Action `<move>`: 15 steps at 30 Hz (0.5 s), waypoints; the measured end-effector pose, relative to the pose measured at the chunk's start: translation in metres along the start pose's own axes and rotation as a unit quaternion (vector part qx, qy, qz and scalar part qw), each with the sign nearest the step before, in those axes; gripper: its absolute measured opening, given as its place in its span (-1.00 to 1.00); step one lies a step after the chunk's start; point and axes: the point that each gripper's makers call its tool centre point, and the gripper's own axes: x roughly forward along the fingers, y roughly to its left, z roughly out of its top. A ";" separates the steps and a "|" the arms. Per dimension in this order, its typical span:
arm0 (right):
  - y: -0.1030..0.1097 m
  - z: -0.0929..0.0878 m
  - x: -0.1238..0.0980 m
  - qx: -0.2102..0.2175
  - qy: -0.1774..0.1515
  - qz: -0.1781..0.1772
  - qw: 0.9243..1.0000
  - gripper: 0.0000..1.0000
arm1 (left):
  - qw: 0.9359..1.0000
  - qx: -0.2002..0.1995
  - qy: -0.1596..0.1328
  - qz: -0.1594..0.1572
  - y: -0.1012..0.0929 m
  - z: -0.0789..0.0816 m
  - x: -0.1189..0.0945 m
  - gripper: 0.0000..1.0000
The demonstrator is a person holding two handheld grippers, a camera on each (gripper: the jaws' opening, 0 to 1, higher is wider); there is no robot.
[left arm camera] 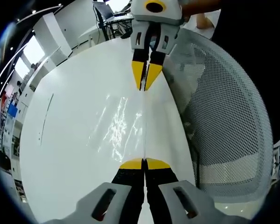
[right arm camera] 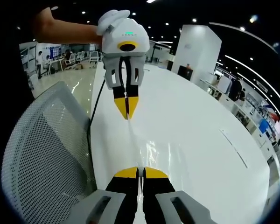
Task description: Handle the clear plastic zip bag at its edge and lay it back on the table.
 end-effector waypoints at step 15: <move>0.000 -0.002 -0.002 0.001 0.001 0.000 1.000 -1.00 | 1.000 -0.003 -0.003 0.000 0.000 -0.002 -0.001 -1.00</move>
